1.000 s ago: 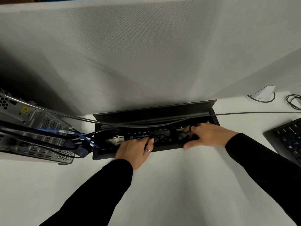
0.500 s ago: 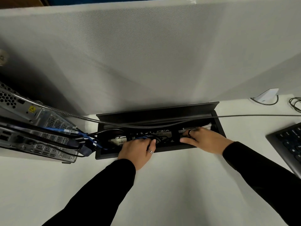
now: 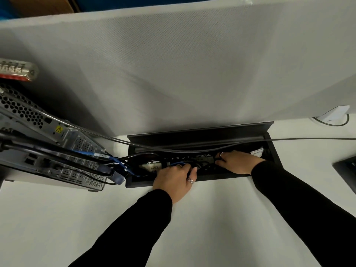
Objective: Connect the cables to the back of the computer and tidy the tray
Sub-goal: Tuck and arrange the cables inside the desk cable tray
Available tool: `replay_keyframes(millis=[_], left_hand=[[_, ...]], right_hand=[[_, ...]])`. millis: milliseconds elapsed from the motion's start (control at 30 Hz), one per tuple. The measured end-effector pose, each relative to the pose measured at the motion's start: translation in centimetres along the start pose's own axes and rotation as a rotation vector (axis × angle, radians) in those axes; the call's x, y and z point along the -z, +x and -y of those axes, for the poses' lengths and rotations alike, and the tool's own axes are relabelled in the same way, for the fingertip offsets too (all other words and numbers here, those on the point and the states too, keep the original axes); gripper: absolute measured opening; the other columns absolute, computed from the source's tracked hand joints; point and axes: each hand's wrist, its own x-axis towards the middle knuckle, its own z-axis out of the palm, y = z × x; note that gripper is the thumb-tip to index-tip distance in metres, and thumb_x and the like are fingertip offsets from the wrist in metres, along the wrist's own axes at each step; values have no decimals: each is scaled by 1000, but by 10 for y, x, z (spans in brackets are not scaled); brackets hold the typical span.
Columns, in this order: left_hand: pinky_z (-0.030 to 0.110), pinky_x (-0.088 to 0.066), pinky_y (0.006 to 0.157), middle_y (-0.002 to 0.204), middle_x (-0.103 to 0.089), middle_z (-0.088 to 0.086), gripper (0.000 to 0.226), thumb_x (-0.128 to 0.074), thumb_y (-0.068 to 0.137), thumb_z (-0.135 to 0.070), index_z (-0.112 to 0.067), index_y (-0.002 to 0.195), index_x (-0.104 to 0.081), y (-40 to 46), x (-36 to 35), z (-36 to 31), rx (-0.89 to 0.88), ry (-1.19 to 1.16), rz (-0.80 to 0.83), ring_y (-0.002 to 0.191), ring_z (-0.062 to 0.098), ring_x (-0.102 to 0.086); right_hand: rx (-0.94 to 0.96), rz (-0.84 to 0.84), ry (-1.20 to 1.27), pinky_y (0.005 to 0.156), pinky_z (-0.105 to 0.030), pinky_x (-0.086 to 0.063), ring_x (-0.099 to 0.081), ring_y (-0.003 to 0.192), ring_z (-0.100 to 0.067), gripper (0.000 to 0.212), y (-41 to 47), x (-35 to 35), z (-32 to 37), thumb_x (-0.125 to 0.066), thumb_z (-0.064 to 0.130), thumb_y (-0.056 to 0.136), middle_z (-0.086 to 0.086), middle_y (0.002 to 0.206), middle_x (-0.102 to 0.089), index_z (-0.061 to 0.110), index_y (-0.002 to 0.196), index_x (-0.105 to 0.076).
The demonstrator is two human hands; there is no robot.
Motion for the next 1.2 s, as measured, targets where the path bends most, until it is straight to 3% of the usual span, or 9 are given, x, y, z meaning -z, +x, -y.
replay_keyframes(millis=[133, 233, 333, 400, 500, 600, 667, 867, 1200], left_hand=[[22, -50, 48, 72, -69, -4, 39, -33, 90, -39, -21, 90, -67, -12, 7, 4, -82, -83, -74, 69, 14, -66], [24, -55, 74, 98, -71, -3, 32, -40, 91, -30, -17, 103, -67, -26, 8, 8, -188, -218, -145, 101, 12, -61], [24, -37, 101, 114, -68, 1, 31, -43, 91, -24, -12, 107, -67, -47, 10, 14, -247, -196, -218, 115, 15, -50], [32, -32, 107, 118, -66, 4, 33, -38, 95, -26, -12, 108, -66, -62, 6, 24, -222, -167, -238, 117, 16, -48], [37, -24, 112, 125, -62, 7, 46, -24, 100, -34, -12, 113, -63, -87, -1, 43, -93, -157, -238, 122, 21, -45], [34, -16, 113, 130, -58, 11, 50, -16, 100, -38, -14, 120, -54, -102, -1, 51, 36, -137, -219, 127, 23, -37], [33, -15, 112, 132, -57, 12, 52, -15, 100, -39, -12, 123, -53, -105, 2, 53, 78, -152, -219, 129, 23, -35], [43, -29, 104, 131, -57, 11, 43, -39, 90, -27, -8, 121, -60, -104, -2, 57, 92, -198, -247, 129, 23, -36], [43, -33, 102, 126, -60, 12, 41, -42, 86, -26, -8, 118, -60, -104, -1, 56, 85, -176, -283, 123, 24, -39]], right_hand=[[137, -224, 61, 88, -34, -48, -63, 98, -23, 32, -12, -4, 11, -37, 33, 98, -8, 109, -67, 18, 120, -56], [256, -333, 200, 79, -27, -49, -65, 92, -20, 28, -26, -6, 31, -41, 24, 97, -5, 105, -69, 16, 119, -58], [283, -405, 297, 73, -20, -47, -66, 87, -17, 28, -31, -11, 51, -42, 21, 97, -4, 103, -70, 16, 119, -59], [277, -446, 328, 70, -13, -41, -64, 85, -14, 27, -26, -17, 61, -44, 18, 97, -3, 104, -70, 16, 118, -59], [250, -423, 337, 75, -23, -49, -64, 85, -19, 25, -12, -25, 76, -48, 18, 94, -8, 101, -70, 15, 116, -60], [188, -410, 394, 85, -29, -50, -64, 93, -20, 24, 4, -27, 88, -57, 18, 90, -9, 104, -69, 11, 112, -62], [159, -395, 449, 80, -24, -47, -62, 86, -18, 20, 10, -24, 94, -64, 15, 85, -10, 98, -69, 8, 104, -65], [106, -281, 397, 77, -24, -48, -64, 90, -21, 18, 25, -24, 95, -72, 15, 77, -10, 96, -69, 10, 94, -69], [-5, -324, 236, 82, -35, -49, -61, 93, -30, 8, 36, -27, 110, -60, 9, 82, -10, 98, -64, 14, 87, -63]])
